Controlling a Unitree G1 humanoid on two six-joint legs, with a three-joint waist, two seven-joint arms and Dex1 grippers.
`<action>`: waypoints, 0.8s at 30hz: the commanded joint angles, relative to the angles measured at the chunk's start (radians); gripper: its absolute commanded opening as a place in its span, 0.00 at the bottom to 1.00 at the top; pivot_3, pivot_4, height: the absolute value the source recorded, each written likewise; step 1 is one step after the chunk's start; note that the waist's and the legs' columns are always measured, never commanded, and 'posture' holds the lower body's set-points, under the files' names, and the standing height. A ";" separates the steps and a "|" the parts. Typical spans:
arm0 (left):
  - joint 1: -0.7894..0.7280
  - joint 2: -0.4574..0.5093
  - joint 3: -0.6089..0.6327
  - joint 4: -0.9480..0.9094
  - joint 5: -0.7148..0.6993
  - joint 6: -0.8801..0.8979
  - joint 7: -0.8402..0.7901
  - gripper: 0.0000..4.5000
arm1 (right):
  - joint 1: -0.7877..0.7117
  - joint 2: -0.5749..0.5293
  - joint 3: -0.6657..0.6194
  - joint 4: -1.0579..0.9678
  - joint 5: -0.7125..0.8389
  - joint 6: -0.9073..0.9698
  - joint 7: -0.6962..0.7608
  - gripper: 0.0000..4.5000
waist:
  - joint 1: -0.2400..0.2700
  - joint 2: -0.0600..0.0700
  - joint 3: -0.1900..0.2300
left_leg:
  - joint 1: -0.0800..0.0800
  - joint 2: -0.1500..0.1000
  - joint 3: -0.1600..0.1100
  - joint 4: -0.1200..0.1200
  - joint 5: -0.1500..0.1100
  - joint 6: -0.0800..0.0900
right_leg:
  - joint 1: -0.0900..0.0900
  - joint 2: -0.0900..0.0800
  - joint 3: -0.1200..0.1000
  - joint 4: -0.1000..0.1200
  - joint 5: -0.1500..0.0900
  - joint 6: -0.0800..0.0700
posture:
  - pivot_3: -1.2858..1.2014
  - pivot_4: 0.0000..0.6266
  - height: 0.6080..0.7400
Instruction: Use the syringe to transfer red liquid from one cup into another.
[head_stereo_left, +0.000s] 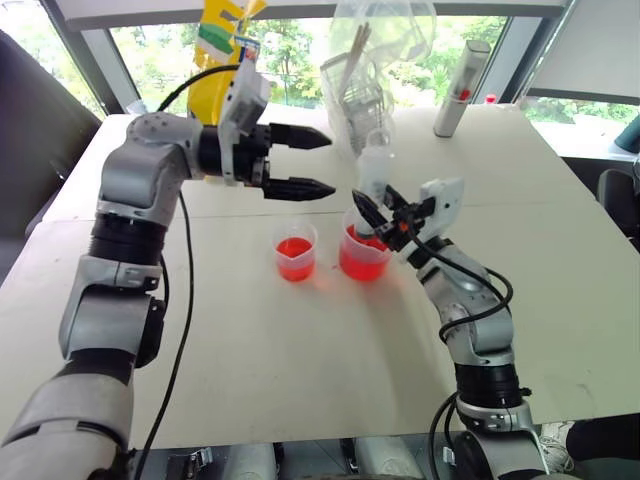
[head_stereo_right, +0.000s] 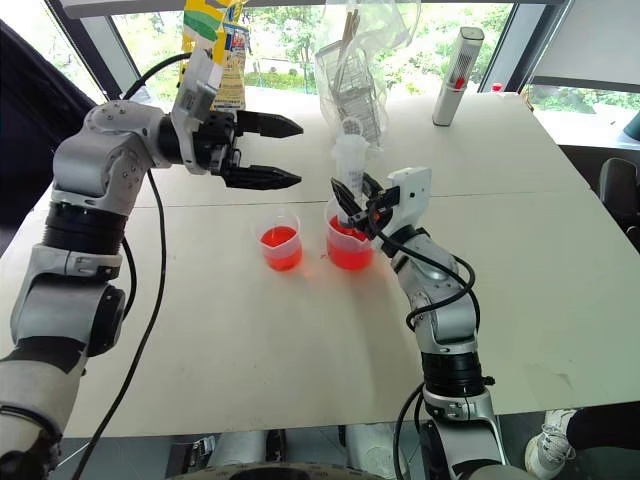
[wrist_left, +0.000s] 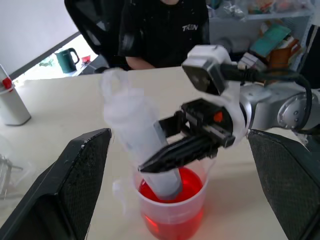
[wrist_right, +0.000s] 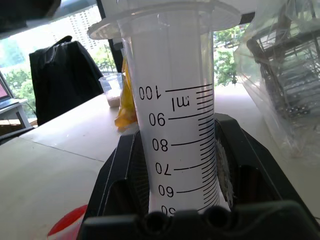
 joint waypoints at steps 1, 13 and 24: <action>-0.053 -0.033 0.009 0.044 0.022 -0.049 0.018 1.00 | 0.011 0.003 0.018 0.003 -0.010 -0.059 -0.004 0.31 | 0.001 0.000 0.000 | 0.000 0.000 0.000 0.000 0.000 0.000 | 0.001 0.000 0.000 0.000 0.000 0.000 | 0.52 0.24 0.99; -0.142 -0.181 0.007 0.257 0.108 -0.143 0.085 1.00 | 0.013 -0.014 0.038 0.001 -0.020 -0.080 -0.008 0.31 | 0.000 0.000 0.000 | 0.001 0.000 0.000 0.000 0.000 0.000 | 0.001 0.000 0.000 0.000 0.000 0.000 | 0.52 0.24 0.99; -0.189 -0.235 0.044 0.373 0.116 -0.175 0.113 0.58 | 0.014 -0.027 0.066 0.005 -0.039 -0.096 -0.004 0.31 | 0.001 0.000 0.000 | 0.001 0.000 0.000 0.000 0.000 0.000 | 0.001 0.001 0.000 0.000 0.000 0.000 | 0.52 0.24 0.99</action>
